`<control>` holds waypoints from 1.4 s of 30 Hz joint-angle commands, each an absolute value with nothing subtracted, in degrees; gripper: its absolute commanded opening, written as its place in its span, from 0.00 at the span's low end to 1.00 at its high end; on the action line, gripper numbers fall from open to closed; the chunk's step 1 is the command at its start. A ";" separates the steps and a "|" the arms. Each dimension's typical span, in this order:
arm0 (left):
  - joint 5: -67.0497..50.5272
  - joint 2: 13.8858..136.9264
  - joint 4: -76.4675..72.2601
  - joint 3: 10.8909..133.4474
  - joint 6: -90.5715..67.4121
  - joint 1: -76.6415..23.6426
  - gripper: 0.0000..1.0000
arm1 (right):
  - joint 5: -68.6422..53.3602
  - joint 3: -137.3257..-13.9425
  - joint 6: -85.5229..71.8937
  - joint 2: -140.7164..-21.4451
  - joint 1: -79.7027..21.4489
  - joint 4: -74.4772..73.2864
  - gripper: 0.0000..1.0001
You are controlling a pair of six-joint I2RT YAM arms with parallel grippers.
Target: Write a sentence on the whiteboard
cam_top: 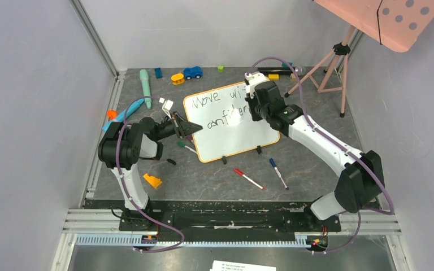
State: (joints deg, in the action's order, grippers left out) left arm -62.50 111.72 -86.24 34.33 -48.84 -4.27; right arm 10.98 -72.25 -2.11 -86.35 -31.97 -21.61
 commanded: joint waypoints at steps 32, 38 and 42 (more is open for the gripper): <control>-59.95 113.20 -89.21 34.66 -38.61 -4.05 0.02 | 10.90 -71.54 -1.98 -79.96 -30.47 -20.96 0.00; -59.94 113.11 -89.21 34.55 -38.53 -4.04 0.02 | 11.81 -71.83 -2.11 -81.10 -29.34 -21.72 0.00; -59.94 113.18 -89.21 34.72 -38.54 -4.04 0.02 | 11.56 -72.10 -1.86 -81.91 -28.86 -21.59 0.00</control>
State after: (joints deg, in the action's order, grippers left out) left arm -62.65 111.72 -86.30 34.35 -48.82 -4.27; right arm 10.85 -69.21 -2.74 -81.65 -29.39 -22.39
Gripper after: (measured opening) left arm 0.096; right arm 0.117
